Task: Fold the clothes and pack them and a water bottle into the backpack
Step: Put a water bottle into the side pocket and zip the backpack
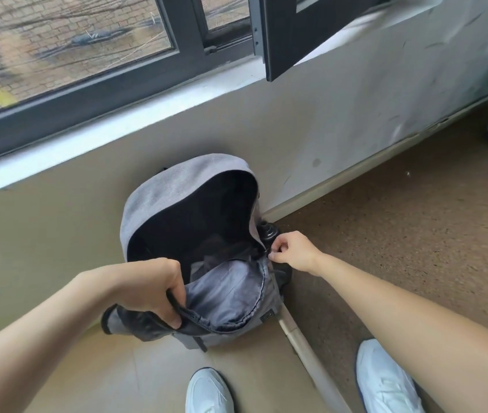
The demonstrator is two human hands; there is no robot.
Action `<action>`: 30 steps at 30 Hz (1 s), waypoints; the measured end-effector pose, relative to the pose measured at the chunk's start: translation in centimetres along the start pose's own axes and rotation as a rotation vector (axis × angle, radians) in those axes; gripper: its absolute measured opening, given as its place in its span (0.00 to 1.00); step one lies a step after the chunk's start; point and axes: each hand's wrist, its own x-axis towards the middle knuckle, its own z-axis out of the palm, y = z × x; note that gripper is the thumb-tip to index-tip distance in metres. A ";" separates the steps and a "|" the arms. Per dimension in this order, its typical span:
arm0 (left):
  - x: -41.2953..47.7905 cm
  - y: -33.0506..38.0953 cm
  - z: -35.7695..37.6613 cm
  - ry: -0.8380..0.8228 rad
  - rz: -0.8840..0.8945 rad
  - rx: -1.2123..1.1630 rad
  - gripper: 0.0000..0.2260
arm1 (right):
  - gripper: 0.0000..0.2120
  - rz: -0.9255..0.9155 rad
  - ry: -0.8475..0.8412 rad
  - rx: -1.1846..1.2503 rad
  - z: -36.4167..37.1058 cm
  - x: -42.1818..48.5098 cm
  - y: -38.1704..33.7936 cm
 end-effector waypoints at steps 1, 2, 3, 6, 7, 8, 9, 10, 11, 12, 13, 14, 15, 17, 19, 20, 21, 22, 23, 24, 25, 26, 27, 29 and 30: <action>0.0 0.0 0.0 0.002 -0.004 0.007 0.11 | 0.09 0.011 -0.016 0.018 -0.2 0.0 0.0; 0.1 0.1 0.1 0.006 -0.004 0.016 0.11 | 0.11 0.026 -0.050 0.011 -0.3 0.0 -0.1; 0.1 0.1 0.1 0.010 -0.004 0.026 0.11 | 0.13 0.045 -0.093 -0.002 -0.4 0.0 -0.3; 0.1 0.0 -0.2 0.016 -0.002 0.034 0.13 | 0.18 0.094 -0.166 0.044 -0.6 0.0 -1.0; 0.0 0.0 -0.4 0.017 -0.001 0.036 0.14 | 0.19 0.090 -0.166 0.061 -1.0 -0.1 -1.4; -0.1 -0.1 -0.6 0.018 -0.001 0.039 0.14 | 0.19 0.072 -0.161 0.069 -1.3 -0.2 -1.9; -0.2 -0.2 -0.8 0.021 -0.005 0.045 0.14 | 0.18 0.046 -0.157 0.072 -1.8 -0.3 -2.4; -0.4 -0.3 -0.9 0.030 -0.014 0.056 0.14 | 0.18 0.016 -0.157 0.068 -2.3 -0.4 -3.0; -0.5 -0.4 -1.0 0.047 -0.023 0.077 0.12 | 0.19 -0.012 -0.161 0.062 -2.8 -0.5 -3.7; -0.7 -0.5 -1.2 0.076 -0.030 0.102 0.11 | 0.20 -0.033 -0.168 0.059 -3.3 -0.7 -4.5; -0.8 -0.7 -1.4 0.117 -0.032 0.122 0.11 | 0.20 -0.053 -0.174 0.063 -3.8 -0.8 -5.3; -1.0 -0.8 -1.7 0.165 -0.033 0.127 0.11 | 0.21 -0.072 -0.176 0.064 -4.2 -1.0 -6.0; -1.3 -1.0 -2.0 0.212 -0.035 0.117 0.13 | 0.21 -0.086 -0.175 0.062 -4.6 -1.1 -6.6; -1.8 -1.4 -2.7 0.314 -0.052 0.079 0.17 | 0.21 -0.104 -0.161 0.062 -5.2 -1.5 -7.4; -2.1 -2.0 -3.3 0.460 -0.101 0.008 0.19 | 0.20 -0.113 -0.145 0.091 -5.9 -2.0 -8.2; -2.1 -2.3 -3.6 0.555 -0.138 -0.040 0.20 | 0.19 -0.119 -0.130 0.119 -6.3 -2.1 -8.7; -2.0 -2.5 -3.8 0.653 -0.181 -0.082 0.20 | 0.19 -0.129 -0.108 0.150 -6.6 -2.2 -9.2; -2.0 -2.6 -4.0 0.741 -0.223 -0.113 0.21 | 0.19 -0.141 -0.084 0.167 -7.1 -2.2 -9.9; -1.9 -2.6 -4.1 0.809 -0.255 -0.135 0.22 | 0.20 -0.154 -0.060 0.161 -7.4 -2.3 -10.7; -1.7 -2.4 -4.1 0.860 -0.275 -0.145 0.22 | 0.20 -0.167 -0.038 0.142 -7.8 -2.2 -11.4; -1.6 -2.1 -4.2 0.898 -0.288 -0.138 0.21 | 0.21 -0.178 -0.019 0.127 -8.1 -2.3 -12.2; -1.4 -1.7 -4.3 0.929 -0.302 -0.115 0.20 | 0.20 -0.186 -0.006 0.121 -8.6 -2.3 -13.0; -1.1 -1.2 -4.4 0.961 -0.319 -0.086 0.19 | 0.20 -0.195 0.005 0.116 -9.1 -2.4 -13.9; -0.7 -0.3 -4.6 1.024 -0.353 -0.032 0.17 | 0.19 -0.225 0.011 0.083 -10.2 -2.7 -15.9; -0.5 0.1 -4.8 1.057 -0.363 -0.008 0.16 | 0.20 -0.248 0.005 0.047 -10.7 -2.8 -16.9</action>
